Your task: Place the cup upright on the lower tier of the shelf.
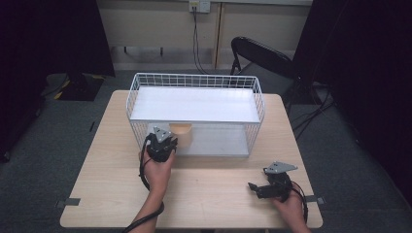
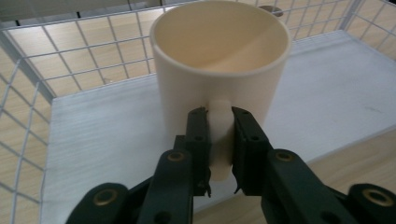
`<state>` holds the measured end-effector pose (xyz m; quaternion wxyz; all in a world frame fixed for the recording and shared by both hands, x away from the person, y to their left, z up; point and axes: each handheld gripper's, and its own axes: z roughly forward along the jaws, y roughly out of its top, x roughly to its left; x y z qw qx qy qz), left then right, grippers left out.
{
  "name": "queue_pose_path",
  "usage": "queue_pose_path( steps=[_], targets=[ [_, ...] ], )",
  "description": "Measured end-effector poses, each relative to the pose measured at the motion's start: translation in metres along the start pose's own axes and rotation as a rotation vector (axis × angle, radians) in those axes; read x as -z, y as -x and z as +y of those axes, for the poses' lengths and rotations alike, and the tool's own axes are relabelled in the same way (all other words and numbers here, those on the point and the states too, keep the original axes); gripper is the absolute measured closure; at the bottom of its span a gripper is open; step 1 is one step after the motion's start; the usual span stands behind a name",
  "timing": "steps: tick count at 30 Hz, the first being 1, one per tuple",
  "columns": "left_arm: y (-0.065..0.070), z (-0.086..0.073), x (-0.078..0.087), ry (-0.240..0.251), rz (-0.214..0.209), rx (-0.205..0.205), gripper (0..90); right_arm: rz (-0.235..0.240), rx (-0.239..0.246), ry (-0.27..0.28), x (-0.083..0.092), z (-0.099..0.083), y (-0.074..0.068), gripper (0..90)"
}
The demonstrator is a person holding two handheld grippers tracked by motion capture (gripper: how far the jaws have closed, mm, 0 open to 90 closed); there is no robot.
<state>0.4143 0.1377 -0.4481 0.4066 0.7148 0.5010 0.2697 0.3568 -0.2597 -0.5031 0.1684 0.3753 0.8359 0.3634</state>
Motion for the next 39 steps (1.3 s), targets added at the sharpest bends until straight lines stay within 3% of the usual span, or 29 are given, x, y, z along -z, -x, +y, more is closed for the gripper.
queue_pose_path(
  steps=[9,13,16,22,31,34,39],
  targets=[
    [-0.007,-0.010,0.004,0.004,-0.015,0.040,58.2,0.000,0.000,0.000,0.000,0.000,0.000,12.1],
    [-0.010,-0.012,0.010,0.007,-0.040,0.014,51.2,0.000,0.000,0.000,0.000,0.000,0.000,12.1],
    [-0.013,-0.014,0.014,0.008,-0.049,0.023,46.1,0.000,0.000,0.000,0.000,0.000,0.000,12.1],
    [-0.021,-0.018,0.023,0.027,-0.072,0.000,38.0,0.000,0.000,0.000,0.000,0.000,0.000,12.1],
    [-0.028,-0.026,0.033,0.007,-0.110,-0.028,29.0,0.000,0.000,0.000,0.000,0.000,0.000,12.1],
    [-0.029,-0.028,0.035,0.011,-0.124,-0.015,28.0,0.000,0.000,0.000,0.000,0.000,0.000,12.1],
    [-0.030,-0.033,0.038,0.000,-0.143,-0.030,24.4,0.000,0.000,0.000,0.000,0.000,0.000,12.1]
  ],
)
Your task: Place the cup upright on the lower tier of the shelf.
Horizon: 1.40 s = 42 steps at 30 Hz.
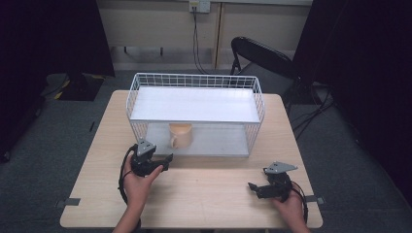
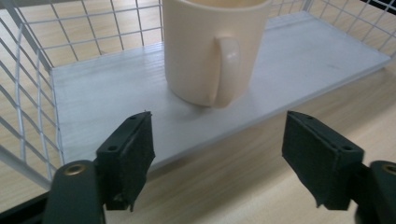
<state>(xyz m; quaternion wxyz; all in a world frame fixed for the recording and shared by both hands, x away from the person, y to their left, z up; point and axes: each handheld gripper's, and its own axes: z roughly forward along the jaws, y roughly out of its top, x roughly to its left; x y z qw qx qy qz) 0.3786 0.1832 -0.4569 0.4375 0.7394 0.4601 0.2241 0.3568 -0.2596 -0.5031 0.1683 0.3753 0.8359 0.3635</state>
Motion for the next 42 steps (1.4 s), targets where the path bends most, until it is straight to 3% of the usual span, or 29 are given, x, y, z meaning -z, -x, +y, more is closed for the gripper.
queue_pose_path(
  steps=[27,33,42],
  targets=[
    [-0.009,-0.030,0.026,-0.061,-0.046,-0.030,23.7,-0.001,0.000,0.000,0.000,0.000,0.000,12.1],
    [-0.010,-0.039,0.029,-0.084,-0.053,-0.059,23.2,0.000,-0.001,0.000,0.000,0.000,0.000,12.1],
    [-0.013,-0.048,0.026,-0.102,-0.053,-0.051,20.3,0.000,-0.001,0.000,0.000,0.000,0.000,12.1]
  ],
)
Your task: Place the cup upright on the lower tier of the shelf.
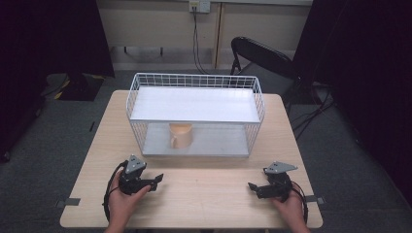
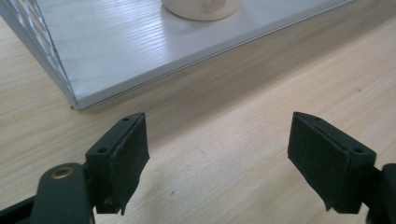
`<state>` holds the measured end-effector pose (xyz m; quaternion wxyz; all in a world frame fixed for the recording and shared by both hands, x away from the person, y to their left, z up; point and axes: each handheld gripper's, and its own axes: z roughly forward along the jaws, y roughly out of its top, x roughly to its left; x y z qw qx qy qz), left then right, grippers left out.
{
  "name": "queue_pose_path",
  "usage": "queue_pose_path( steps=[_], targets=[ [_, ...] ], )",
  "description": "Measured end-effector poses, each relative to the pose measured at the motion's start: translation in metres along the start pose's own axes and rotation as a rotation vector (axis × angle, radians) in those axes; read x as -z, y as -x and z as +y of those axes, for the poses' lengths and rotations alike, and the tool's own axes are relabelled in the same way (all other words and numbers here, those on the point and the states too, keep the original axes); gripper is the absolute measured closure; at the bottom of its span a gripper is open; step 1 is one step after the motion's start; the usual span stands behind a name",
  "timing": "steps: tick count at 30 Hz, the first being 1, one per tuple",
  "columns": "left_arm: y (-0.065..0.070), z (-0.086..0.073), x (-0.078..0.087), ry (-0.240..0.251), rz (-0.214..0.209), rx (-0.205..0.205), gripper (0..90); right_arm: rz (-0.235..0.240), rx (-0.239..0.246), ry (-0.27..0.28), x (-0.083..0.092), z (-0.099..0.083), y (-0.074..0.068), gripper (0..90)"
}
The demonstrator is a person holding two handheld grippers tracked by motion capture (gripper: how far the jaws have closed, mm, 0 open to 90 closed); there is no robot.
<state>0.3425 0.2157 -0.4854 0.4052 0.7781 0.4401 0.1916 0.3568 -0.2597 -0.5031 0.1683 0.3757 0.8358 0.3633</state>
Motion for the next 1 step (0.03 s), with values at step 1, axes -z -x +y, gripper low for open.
queue_pose_path(
  steps=[1],
  targets=[
    [-0.0003,-0.0003,-0.0001,-0.004,-0.001,-0.002,20.1,0.000,0.000,0.000,0.0000,0.0000,0.0000,12.1]
  ],
)
